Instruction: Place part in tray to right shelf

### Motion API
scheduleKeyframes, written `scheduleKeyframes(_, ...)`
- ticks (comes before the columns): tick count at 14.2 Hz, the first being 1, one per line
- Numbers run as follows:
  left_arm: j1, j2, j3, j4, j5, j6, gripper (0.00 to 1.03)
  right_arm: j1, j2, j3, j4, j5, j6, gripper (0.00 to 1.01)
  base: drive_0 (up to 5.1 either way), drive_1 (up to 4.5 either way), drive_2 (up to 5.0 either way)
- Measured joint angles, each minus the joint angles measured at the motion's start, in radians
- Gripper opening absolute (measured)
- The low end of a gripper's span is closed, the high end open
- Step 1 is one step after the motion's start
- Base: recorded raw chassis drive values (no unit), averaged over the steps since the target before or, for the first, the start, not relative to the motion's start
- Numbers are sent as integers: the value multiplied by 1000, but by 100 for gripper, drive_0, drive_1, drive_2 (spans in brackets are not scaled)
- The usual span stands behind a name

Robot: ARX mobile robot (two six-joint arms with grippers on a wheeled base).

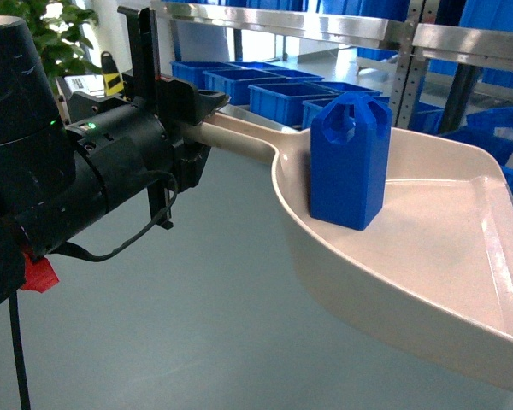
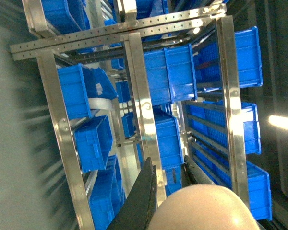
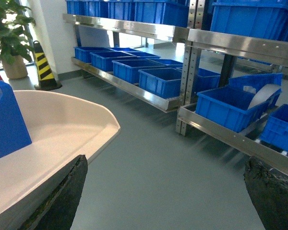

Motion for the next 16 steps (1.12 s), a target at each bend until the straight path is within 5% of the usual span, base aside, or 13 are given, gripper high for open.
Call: scheduleKeyframes(16,0,0,0,0,0,0,13,0,0,0,0,0,0,98,-167,-167,-167)
